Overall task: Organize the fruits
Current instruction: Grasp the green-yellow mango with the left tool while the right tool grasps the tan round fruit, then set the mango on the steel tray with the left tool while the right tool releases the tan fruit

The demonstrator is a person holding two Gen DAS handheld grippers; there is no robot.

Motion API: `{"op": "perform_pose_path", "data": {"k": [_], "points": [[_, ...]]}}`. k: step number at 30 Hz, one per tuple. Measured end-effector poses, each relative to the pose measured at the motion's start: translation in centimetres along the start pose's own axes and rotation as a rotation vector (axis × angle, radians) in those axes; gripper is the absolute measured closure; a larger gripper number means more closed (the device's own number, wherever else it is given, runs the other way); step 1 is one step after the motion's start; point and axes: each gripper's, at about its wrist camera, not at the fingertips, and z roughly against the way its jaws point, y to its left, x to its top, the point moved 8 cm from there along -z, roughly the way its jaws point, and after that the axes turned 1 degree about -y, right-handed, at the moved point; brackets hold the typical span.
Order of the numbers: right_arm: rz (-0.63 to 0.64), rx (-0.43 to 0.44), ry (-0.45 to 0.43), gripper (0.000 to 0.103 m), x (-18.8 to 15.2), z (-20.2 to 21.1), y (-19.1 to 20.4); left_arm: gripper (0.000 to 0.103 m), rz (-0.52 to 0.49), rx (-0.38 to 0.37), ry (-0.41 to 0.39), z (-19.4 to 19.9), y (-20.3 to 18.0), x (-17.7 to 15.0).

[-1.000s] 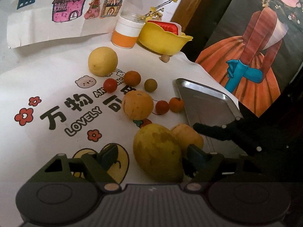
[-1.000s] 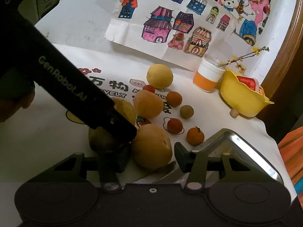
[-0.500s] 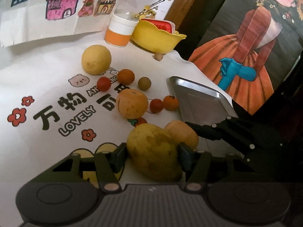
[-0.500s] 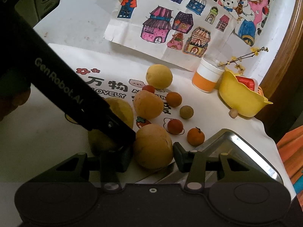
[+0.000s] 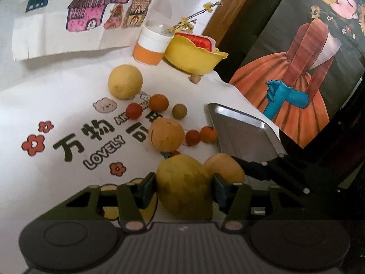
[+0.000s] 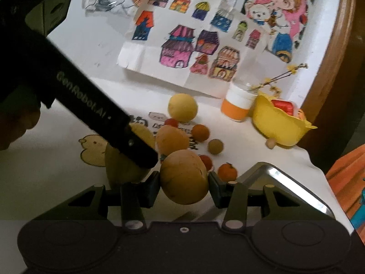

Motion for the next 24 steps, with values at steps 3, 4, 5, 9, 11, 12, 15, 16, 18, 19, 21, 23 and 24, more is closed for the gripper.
{"op": "perform_pose_path", "data": {"k": [3, 4, 5, 9, 11, 12, 15, 16, 18, 19, 21, 23, 24], "points": [[-0.011, -0.021, -0.005, 0.056, -0.2, 0.7, -0.8, 0.046, -0.014, 0.005, 0.011, -0.2, -0.4, 0.1], [-0.015, -0.03, -0.007, 0.056, -0.2, 1.0, -1.1, 0.046, -0.015, 0.013, 0.018, -0.3, -0.5, 0.0], [-0.021, -0.038, -0.01, 0.056, -0.3, 1.3, -1.4, 0.047, -0.012, 0.022, 0.023, -0.5, -0.5, -0.1], [-0.064, -0.071, -0.021, 0.056, -0.5, 2.7, -2.9, 0.047, -0.002, 0.012, 0.006, -0.3, -1.1, 0.1], [-0.104, -0.089, -0.024, 0.056, -0.6, 3.3, -4.0, 0.047, -0.015, 0.002, -0.007, -0.3, -1.8, 0.7], [-0.123, -0.099, -0.024, 0.056, -0.8, 3.5, -4.6, 0.047, -0.025, -0.001, -0.01, -0.3, -2.2, 1.0], [-0.161, -0.139, -0.024, 0.055, -1.4, 4.1, -6.3, 0.047, -0.035, -0.009, -0.016, -0.8, -3.2, 1.7], [-0.168, -0.155, -0.021, 0.055, -1.7, 4.1, -6.8, 0.047, -0.032, -0.014, -0.017, -1.1, -3.5, 1.9], [-0.185, -0.181, -0.011, 0.055, -2.3, 4.1, -7.9, 0.047, -0.02, -0.023, -0.017, -1.9, -4.0, 2.2], [-0.193, -0.19, -0.005, 0.055, -2.6, 4.1, -8.4, 0.047, -0.009, -0.031, -0.017, -2.4, -4.4, 2.4], [-0.203, -0.212, 0.014, 0.055, -3.3, 3.9, -9.6, 0.047, 0.003, -0.048, -0.016, -3.2, -5.1, 2.8], [-0.217, -0.235, 0.033, 0.055, -4.0, 3.7, -10.7, 0.047, -0.005, -0.061, -0.015, -4.3, -6.1, 3.4], [-0.224, -0.243, 0.037, 0.055, -4.3, 3.6, -11.2, 0.047, -0.013, -0.064, -0.014, -4.7, -6.5, 3.4]]}}
